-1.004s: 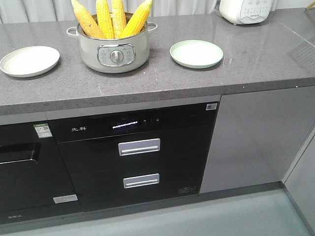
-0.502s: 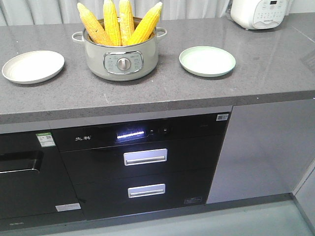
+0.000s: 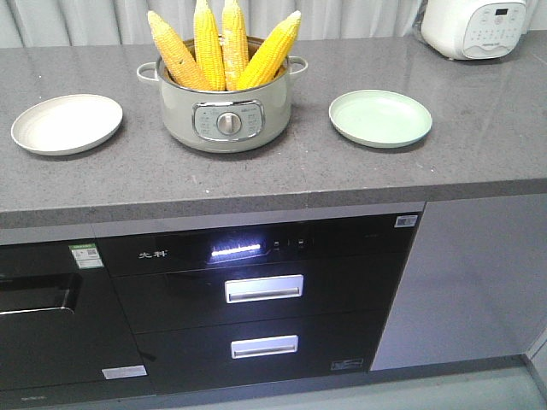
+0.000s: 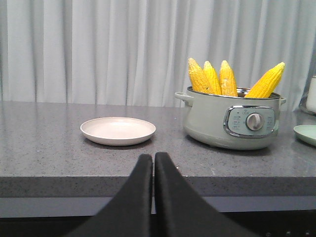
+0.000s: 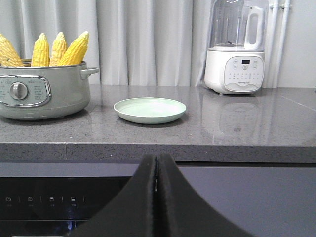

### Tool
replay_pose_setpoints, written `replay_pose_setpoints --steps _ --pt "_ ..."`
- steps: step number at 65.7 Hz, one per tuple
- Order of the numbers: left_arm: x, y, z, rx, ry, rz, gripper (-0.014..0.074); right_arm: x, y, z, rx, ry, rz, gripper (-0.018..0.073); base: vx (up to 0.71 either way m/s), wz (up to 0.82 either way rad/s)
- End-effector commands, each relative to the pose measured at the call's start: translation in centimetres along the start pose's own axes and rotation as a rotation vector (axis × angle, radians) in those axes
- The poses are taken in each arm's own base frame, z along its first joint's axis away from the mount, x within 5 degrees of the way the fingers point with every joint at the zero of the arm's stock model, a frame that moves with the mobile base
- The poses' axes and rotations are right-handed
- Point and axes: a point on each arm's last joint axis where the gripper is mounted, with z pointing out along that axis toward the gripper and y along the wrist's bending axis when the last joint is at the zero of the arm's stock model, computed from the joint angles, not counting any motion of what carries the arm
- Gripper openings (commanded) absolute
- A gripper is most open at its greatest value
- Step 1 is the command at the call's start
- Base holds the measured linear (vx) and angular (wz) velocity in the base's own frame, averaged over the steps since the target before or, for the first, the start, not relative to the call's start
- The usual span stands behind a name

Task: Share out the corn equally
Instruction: 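Drive the base forward toward the counter with the corn pot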

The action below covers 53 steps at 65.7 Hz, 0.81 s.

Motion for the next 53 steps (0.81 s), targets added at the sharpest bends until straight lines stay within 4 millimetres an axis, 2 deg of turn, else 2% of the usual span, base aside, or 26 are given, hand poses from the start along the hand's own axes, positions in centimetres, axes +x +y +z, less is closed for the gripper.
replay_pose_setpoints --steps 1,53 --pt "-0.23 -0.02 -0.13 0.010 -0.069 -0.011 -0.0006 -0.45 -0.02 -0.01 0.003 -0.069 -0.016 -0.0006 0.09 0.06" --pt "-0.23 -0.02 -0.13 0.010 -0.069 -0.011 -0.0006 -0.44 -0.02 -0.01 0.003 -0.068 -0.016 -0.0006 0.10 0.05"
